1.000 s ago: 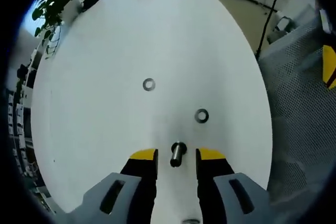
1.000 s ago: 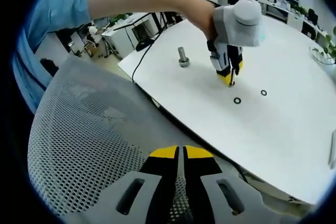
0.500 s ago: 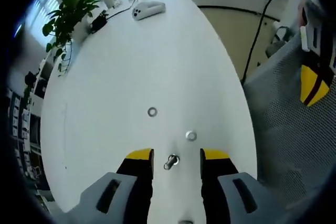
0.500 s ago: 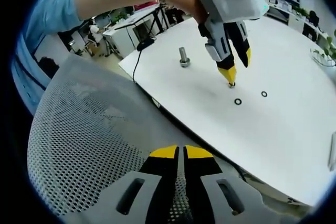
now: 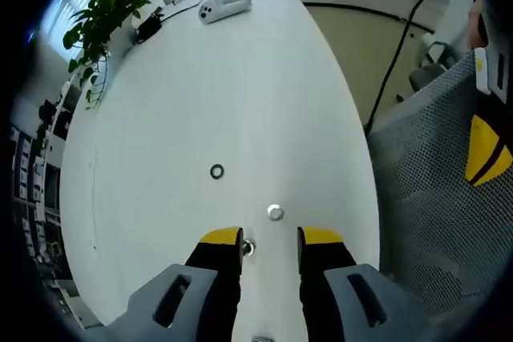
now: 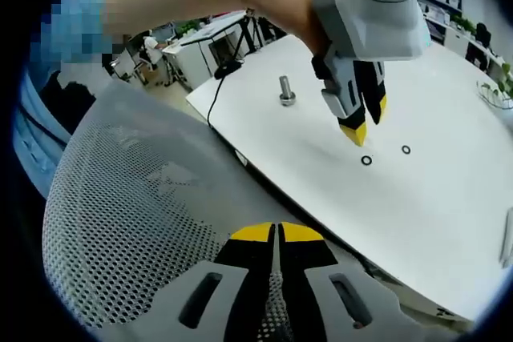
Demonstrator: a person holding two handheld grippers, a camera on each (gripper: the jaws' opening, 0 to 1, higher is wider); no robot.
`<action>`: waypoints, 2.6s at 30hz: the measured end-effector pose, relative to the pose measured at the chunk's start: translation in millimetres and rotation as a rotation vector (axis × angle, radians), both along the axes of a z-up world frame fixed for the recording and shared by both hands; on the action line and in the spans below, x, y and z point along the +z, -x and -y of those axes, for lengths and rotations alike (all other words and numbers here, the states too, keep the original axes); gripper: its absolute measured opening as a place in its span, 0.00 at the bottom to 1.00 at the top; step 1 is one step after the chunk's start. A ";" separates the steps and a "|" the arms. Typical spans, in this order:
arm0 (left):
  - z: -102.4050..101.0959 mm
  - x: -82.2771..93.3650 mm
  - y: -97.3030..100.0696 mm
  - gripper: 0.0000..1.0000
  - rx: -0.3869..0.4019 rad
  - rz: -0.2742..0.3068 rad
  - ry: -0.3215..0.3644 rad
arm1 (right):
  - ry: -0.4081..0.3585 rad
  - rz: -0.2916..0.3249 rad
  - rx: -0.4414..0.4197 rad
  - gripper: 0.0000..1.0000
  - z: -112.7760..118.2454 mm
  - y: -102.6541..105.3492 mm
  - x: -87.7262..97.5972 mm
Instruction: Place the washer onto the threaded stud by aligning its center hole with the stud, sliding it down to the base, and recovering from edge contact or off-axis alignment until the washer reaches the visible bottom stop.
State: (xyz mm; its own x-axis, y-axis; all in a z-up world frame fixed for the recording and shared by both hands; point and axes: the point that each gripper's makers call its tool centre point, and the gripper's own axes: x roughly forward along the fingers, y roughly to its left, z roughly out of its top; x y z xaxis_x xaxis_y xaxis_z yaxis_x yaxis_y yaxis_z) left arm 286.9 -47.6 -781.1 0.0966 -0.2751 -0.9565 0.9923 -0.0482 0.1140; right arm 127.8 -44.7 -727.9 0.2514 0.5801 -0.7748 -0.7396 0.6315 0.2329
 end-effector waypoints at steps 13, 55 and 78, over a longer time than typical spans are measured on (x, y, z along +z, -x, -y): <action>1.4 -32.2 8.5 0.23 0.114 -0.028 0.048 | -0.013 0.022 0.038 0.06 -4.9 -1.3 2.7; 11.8 -56.9 2.8 0.09 0.087 -0.060 0.006 | -0.007 0.009 0.046 0.06 -5.2 2.3 1.1; -22.8 -5.4 2.0 0.08 0.149 -0.012 0.042 | -0.006 0.014 0.056 0.06 -6.0 1.2 1.8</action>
State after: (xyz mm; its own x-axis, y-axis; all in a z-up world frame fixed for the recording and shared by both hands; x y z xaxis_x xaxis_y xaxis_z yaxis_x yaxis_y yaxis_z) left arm 285.0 -24.8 -786.5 0.1275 -0.2985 -0.9459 0.9895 0.1039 0.1006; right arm 126.6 -38.7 -726.1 0.2294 0.5981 -0.7679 -0.7766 0.5880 0.2260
